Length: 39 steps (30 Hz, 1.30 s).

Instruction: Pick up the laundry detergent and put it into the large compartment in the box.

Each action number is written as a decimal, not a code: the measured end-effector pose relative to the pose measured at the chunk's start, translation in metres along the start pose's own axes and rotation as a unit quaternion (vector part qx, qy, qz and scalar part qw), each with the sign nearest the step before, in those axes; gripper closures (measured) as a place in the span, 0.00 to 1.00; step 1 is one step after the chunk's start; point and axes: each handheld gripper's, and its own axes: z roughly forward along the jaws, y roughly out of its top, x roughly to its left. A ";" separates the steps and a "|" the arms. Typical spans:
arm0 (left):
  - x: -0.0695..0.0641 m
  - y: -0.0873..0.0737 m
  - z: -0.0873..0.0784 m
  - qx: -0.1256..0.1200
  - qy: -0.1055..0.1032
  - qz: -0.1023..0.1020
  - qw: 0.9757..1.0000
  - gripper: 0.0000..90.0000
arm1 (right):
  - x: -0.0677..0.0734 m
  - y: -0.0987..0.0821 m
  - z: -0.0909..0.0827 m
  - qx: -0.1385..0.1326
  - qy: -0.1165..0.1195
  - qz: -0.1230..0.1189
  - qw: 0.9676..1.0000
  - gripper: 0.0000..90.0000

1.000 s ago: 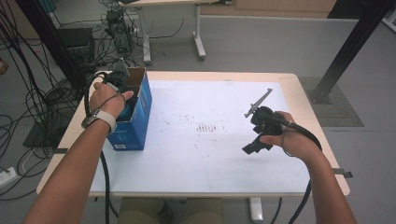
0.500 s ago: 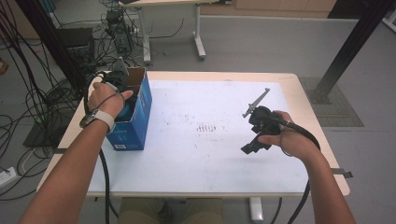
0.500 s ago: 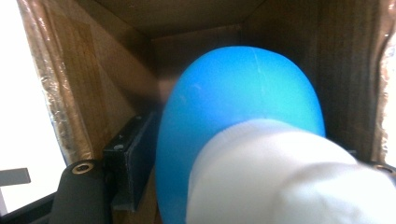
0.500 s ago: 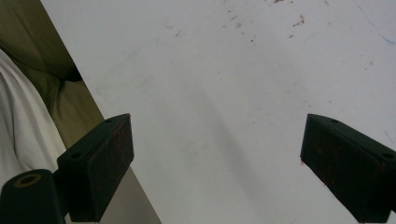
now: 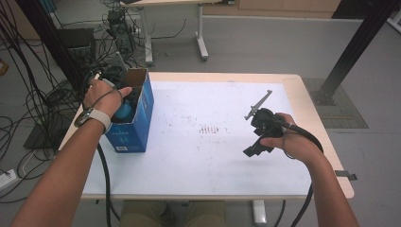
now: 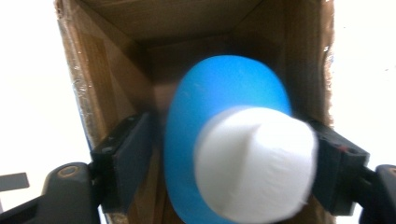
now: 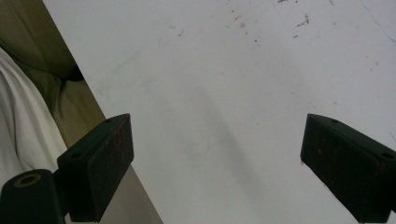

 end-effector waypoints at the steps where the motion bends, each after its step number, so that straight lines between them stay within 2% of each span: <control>1: 0.001 -0.001 -0.002 -0.003 -0.002 -0.001 1.000 0.24 | 0.000 0.000 0.000 0.000 0.000 0.000 1.000 0.11; 8: 0.004 -0.003 -0.014 -0.011 -0.010 -0.003 1.000 0.17 | 0.002 0.000 -0.001 -0.001 -0.002 -0.002 1.000 0.10; 16: -0.001 -0.002 -0.031 -0.018 -0.011 0.006 1.000 0.16 | 0.002 0.001 -0.001 -0.001 -0.001 -0.001 1.000 0.10; 22: -0.008 0.000 -0.047 -0.023 -0.008 0.024 0.999 0.16 | 0.003 0.000 -0.004 -0.002 -0.005 -0.003 1.000 0.10; 24: -0.010 0.003 -0.054 -0.018 -0.009 0.032 0.999 0.16 | 0.003 -0.001 -0.005 -0.001 -0.004 -0.001 1.000 0.10; 28: -0.015 0.003 -0.071 -0.028 -0.011 0.042 0.999 0.14 | 0.003 -0.002 -0.007 -0.001 -0.006 0.002 1.000 0.10; 36: -0.028 0.000 -0.108 -0.051 -0.009 0.072 0.996 0.14 | 0.004 -0.003 -0.009 -0.004 -0.007 0.003 1.000 0.10; 39: -0.033 -0.001 -0.122 -0.057 -0.015 0.088 0.994 0.14 | 0.004 -0.003 -0.010 -0.006 -0.009 0.003 1.000 0.10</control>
